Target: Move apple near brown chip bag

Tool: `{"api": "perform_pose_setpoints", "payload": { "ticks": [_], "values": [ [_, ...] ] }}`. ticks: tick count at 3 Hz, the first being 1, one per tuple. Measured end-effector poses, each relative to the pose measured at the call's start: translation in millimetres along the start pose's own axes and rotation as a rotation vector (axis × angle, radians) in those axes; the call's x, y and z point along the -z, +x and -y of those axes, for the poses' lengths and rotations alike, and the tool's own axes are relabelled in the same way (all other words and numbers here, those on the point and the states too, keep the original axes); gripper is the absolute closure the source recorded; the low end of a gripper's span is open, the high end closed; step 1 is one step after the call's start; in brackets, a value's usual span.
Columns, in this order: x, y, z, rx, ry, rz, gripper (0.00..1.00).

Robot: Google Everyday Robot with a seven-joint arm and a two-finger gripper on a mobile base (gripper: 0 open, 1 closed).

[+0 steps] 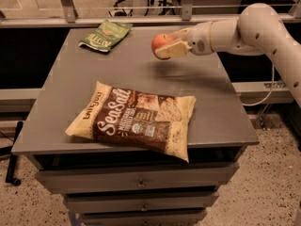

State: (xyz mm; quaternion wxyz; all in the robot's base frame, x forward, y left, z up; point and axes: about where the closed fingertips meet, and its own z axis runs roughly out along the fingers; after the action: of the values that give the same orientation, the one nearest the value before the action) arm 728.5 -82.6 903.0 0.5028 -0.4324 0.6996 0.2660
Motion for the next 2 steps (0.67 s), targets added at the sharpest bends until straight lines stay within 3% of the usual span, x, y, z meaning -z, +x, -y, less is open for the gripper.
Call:
{"api": "perform_pose_setpoints", "payload": {
  "ticks": [1,2],
  "values": [
    [23.4,-5.4,-55.5,0.008,-0.112,0.000,1.00],
    [39.2,-5.9,-87.9,0.011,-0.176,-0.004,1.00]
  ]
}}
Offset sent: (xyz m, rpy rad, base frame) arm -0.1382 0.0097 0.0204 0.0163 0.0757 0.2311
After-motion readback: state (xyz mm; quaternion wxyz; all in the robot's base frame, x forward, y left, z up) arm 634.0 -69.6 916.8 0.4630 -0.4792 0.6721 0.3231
